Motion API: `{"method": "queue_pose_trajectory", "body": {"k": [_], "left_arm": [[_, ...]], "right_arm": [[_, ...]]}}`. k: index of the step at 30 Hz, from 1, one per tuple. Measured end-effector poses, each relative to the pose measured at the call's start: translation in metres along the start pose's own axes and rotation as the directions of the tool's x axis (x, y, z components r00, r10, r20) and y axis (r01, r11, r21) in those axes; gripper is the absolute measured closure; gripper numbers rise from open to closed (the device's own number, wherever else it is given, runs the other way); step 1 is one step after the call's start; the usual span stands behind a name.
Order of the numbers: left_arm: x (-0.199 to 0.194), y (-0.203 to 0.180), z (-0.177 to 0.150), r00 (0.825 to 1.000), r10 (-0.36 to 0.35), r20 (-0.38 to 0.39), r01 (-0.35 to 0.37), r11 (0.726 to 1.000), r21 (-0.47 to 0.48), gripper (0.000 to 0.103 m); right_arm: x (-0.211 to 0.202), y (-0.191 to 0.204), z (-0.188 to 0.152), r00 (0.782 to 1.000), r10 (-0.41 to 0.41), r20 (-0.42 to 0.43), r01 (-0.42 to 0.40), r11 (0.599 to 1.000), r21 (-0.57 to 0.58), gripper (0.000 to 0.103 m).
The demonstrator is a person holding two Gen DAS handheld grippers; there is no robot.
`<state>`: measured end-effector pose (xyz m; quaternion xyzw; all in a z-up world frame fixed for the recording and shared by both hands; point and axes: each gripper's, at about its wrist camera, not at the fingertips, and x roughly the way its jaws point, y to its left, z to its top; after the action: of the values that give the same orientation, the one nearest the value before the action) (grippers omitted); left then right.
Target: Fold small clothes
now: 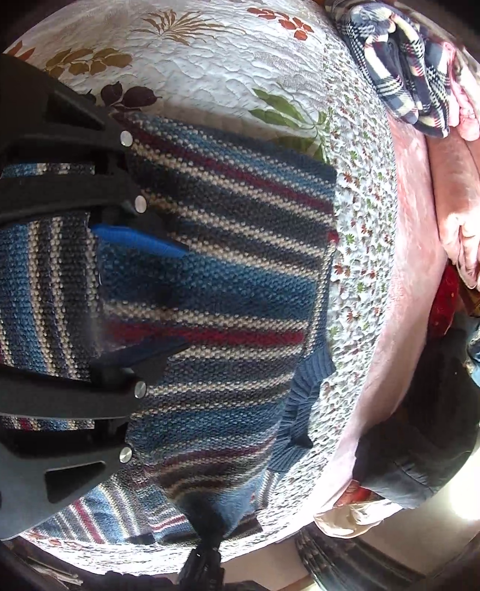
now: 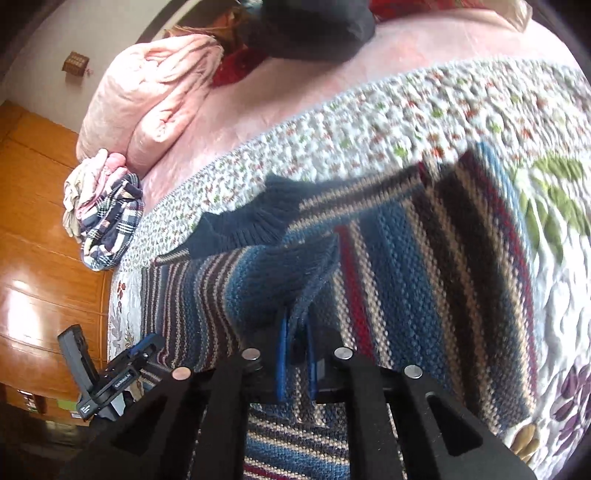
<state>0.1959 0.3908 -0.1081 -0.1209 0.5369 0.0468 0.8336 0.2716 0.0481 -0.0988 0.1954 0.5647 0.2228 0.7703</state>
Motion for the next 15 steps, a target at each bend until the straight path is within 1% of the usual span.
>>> {"method": "queue_pose_trajectory", "body": {"k": [1, 2, 3, 5, 6, 7, 9, 11, 13, 15], "left_arm": [[0.003, 0.001, -0.002, 1.000, 0.000, 0.001, 0.000, 1.000, -0.003, 0.057], [0.004, 0.003, -0.005, 1.000, -0.008, 0.006, 0.008, 1.000, -0.008, 0.057], [0.005, 0.005, -0.008, 1.000, -0.019, 0.010, 0.019, 1.000, -0.018, 0.057], [0.007, 0.010, -0.010, 0.999, -0.048, 0.008, 0.048, 0.998, -0.047, 0.057], [0.008, 0.012, -0.011, 0.998, -0.057, 0.005, 0.057, 0.997, -0.055, 0.057], [0.008, 0.013, -0.011, 0.998, -0.060, 0.001, 0.060, 0.997, -0.054, 0.057], [0.009, 0.011, -0.010, 0.999, -0.046, -0.010, 0.045, 0.998, -0.034, 0.057], [0.010, 0.007, -0.009, 1.000, -0.022, -0.018, 0.021, 1.000, -0.018, 0.057], [0.011, 0.004, -0.008, 1.000, 0.002, -0.018, -0.002, 1.000, -0.019, 0.057], [0.007, 0.002, -0.009, 0.999, 0.030, -0.017, -0.031, 0.999, -0.029, 0.057]], "right_arm": [[-0.002, 0.002, 0.000, 1.000, -0.005, 0.015, 0.005, 1.000, -0.020, 0.095], [0.000, 0.002, 0.000, 1.000, -0.027, 0.014, 0.028, 0.999, -0.029, 0.095], [0.006, -0.001, -0.002, 0.998, -0.055, -0.001, 0.055, 0.998, -0.028, 0.095], [0.021, -0.015, -0.009, 0.993, -0.098, -0.059, 0.098, 0.995, 0.002, 0.095], [0.029, -0.023, -0.013, 0.990, -0.113, -0.086, 0.115, 0.993, 0.019, 0.095], [0.034, -0.029, -0.016, 0.990, -0.106, -0.092, 0.109, 0.993, 0.034, 0.095], [0.035, -0.036, -0.018, 0.992, -0.086, -0.087, 0.092, 0.994, 0.065, 0.096], [0.035, -0.038, -0.016, 0.991, -0.084, -0.100, 0.092, 0.992, 0.081, 0.095], [0.031, -0.033, -0.015, 0.989, -0.102, -0.104, 0.108, 0.993, 0.054, 0.094], [0.020, -0.025, -0.018, 0.986, -0.142, -0.082, 0.144, 0.989, 0.014, 0.086]]}}
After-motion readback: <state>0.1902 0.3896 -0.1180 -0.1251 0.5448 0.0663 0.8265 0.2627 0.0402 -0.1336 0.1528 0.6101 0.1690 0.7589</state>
